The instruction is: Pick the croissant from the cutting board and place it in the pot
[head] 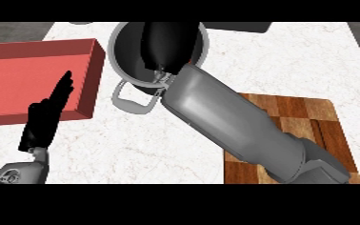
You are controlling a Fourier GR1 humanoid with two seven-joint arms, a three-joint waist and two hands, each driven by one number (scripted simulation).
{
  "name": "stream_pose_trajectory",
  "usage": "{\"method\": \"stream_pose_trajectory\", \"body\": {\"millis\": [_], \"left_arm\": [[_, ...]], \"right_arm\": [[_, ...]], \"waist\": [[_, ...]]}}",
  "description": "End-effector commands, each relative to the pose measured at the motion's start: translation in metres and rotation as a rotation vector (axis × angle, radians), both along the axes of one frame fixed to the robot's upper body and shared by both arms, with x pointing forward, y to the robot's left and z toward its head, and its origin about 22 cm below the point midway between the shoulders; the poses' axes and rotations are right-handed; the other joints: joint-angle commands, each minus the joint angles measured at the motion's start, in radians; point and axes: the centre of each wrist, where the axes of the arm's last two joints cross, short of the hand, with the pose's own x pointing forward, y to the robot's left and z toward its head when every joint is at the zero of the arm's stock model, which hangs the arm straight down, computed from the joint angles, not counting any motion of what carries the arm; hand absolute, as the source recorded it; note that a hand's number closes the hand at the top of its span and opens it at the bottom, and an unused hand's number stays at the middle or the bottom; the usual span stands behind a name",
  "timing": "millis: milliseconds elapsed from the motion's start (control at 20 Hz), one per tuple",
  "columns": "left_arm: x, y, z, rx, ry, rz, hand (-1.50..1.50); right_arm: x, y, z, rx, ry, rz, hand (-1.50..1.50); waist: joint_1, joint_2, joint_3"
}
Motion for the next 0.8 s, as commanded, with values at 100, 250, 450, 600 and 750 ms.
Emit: {"method": "stream_pose_trajectory", "body": {"millis": [100,250,450,600,750], "left_arm": [[-0.006,-0.001,-0.012,-0.006,-0.005,0.025,0.0],[0.0,0.005,0.005,-0.001,-0.011,0.004,0.0],[-0.01,0.006,-0.009,-0.002,-0.008,0.014,0.0],[-0.007,0.004,-0.006,-0.004,-0.016,-0.01,0.0],[0.0,0.0,0.005,-0.01,-0.01,-0.005,0.0]], "right_arm": [[0.029,-0.007,-0.012,0.16,0.027,-0.125,1.5],[0.042,-0.015,-0.036,0.125,0.062,-0.16,1.5],[0.055,-0.028,-0.058,0.113,0.103,-0.167,1.5],[0.064,-0.04,-0.062,0.239,0.125,-0.175,-1.5],[0.073,-0.047,-0.052,0.352,0.126,-0.14,-1.5]], "waist": [[-0.024,0.006,0.0],[-0.013,0.007,0.001],[-0.008,0.01,0.001],[0.003,0.017,0.001],[-0.008,0.017,0.003]]}}
